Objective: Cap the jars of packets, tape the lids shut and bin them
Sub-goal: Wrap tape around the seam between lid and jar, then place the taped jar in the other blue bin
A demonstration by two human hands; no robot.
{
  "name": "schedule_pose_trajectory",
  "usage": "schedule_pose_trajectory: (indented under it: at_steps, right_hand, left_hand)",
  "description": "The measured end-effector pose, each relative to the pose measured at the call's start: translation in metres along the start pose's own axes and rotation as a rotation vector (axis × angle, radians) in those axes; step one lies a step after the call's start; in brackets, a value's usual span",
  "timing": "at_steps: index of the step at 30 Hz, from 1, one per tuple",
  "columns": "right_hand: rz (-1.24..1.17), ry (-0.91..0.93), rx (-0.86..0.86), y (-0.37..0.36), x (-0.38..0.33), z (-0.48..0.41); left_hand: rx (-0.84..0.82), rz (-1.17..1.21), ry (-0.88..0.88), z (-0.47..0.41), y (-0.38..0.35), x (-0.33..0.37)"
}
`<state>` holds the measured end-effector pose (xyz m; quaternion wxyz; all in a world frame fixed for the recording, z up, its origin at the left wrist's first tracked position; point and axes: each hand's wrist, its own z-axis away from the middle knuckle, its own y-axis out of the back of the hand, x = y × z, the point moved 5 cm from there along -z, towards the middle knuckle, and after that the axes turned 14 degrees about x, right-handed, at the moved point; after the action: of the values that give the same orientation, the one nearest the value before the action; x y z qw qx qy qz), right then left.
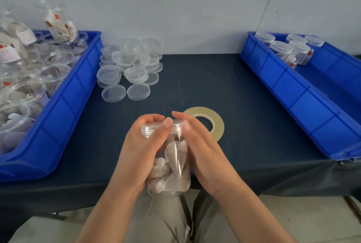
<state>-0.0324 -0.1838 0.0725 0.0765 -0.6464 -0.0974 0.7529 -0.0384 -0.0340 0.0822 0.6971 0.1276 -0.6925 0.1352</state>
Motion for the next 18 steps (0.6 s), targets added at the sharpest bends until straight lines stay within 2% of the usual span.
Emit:
schedule_pose_trajectory:
  at_steps: [3,8,13,18]
  right_hand:
    - [-0.060,0.036,-0.022,-0.004,-0.001,0.005]
    - [-0.332,-0.057,-0.081,-0.003,-0.005,0.005]
    - [-0.281,0.058,-0.058,0.000,-0.010,0.003]
    - [-0.314,0.051,-0.100,0.003,-0.014,0.005]
  left_hand:
    - [-0.020,0.004,-0.009,0.002,-0.001,0.001]
    - [-0.085,0.066,-0.006,0.003,-0.002,0.008]
    - [-0.083,0.066,-0.015,0.005,-0.006,0.010]
    - [-0.091,0.044,-0.078,0.006,-0.010,0.012]
